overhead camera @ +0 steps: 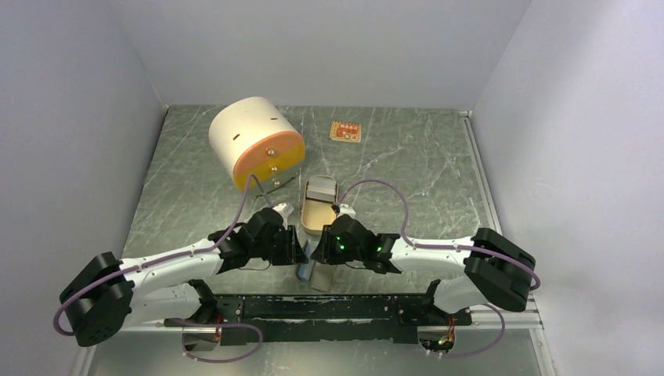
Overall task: Put the credit cards into the card holder
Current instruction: Open the card holder at the center of the board.
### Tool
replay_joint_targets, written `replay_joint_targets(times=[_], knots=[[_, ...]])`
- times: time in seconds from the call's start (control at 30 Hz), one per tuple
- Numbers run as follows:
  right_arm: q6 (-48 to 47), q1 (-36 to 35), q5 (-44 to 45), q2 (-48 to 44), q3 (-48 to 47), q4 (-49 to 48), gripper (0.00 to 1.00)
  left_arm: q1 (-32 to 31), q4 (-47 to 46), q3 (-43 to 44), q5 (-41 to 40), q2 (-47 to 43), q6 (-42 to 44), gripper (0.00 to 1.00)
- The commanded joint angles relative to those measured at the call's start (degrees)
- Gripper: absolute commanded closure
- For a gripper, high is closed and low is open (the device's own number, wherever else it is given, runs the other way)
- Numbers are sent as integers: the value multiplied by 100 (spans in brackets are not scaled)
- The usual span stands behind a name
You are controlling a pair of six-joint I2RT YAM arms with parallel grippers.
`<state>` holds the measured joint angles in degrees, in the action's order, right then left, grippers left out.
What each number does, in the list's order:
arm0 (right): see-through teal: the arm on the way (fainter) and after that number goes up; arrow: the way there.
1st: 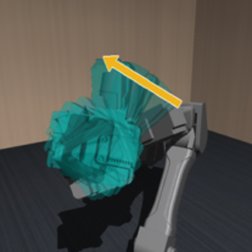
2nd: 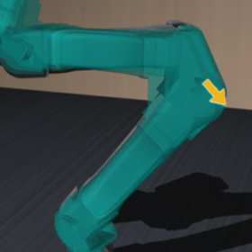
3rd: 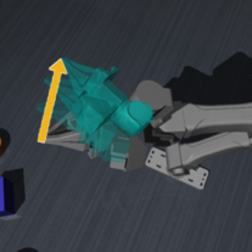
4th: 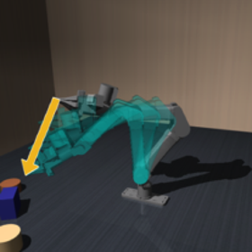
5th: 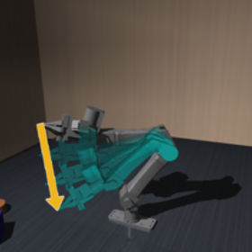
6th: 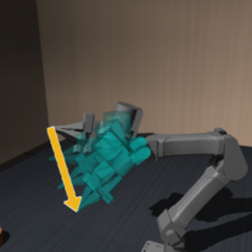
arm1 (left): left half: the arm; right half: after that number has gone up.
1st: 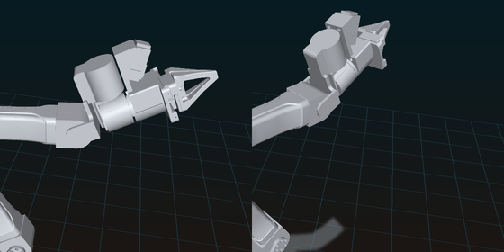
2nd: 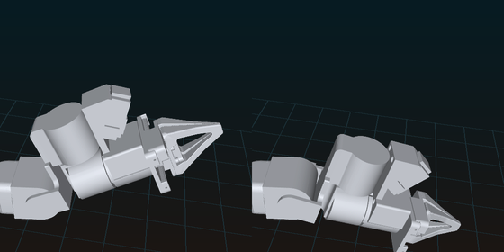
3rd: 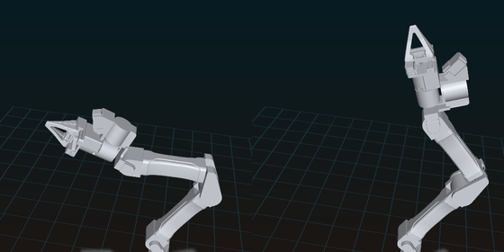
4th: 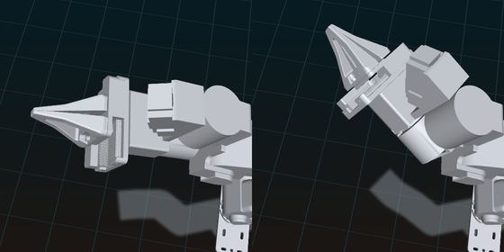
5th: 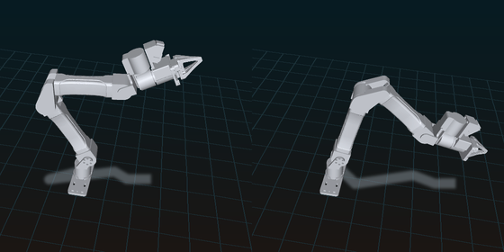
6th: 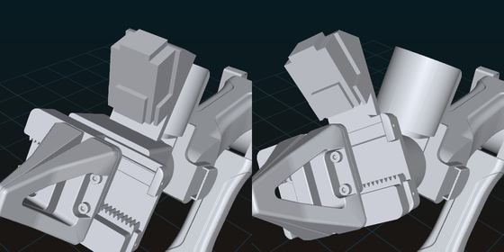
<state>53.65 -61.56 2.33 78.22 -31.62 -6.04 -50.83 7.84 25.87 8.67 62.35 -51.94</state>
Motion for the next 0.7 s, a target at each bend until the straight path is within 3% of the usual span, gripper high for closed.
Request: replay_joint_targets(times=[0.0,0.17,0.33,0.57,0.67], knots=[[-30,14,-13,52,-95,-89,74,27,202,288,64,174,276,67],[-88,19,65,83,-114,-1,74,24,293,296,-42,111,291,79],[-94,26,154,105,-27,26,74,29,140,213,77,-121,249,72],[-100,27,162,175,-28,23,74,29,15,129,142,-204,236,72],[-100,24,167,178,-6,24,74,26,-34,78,149,-203,231,79]])
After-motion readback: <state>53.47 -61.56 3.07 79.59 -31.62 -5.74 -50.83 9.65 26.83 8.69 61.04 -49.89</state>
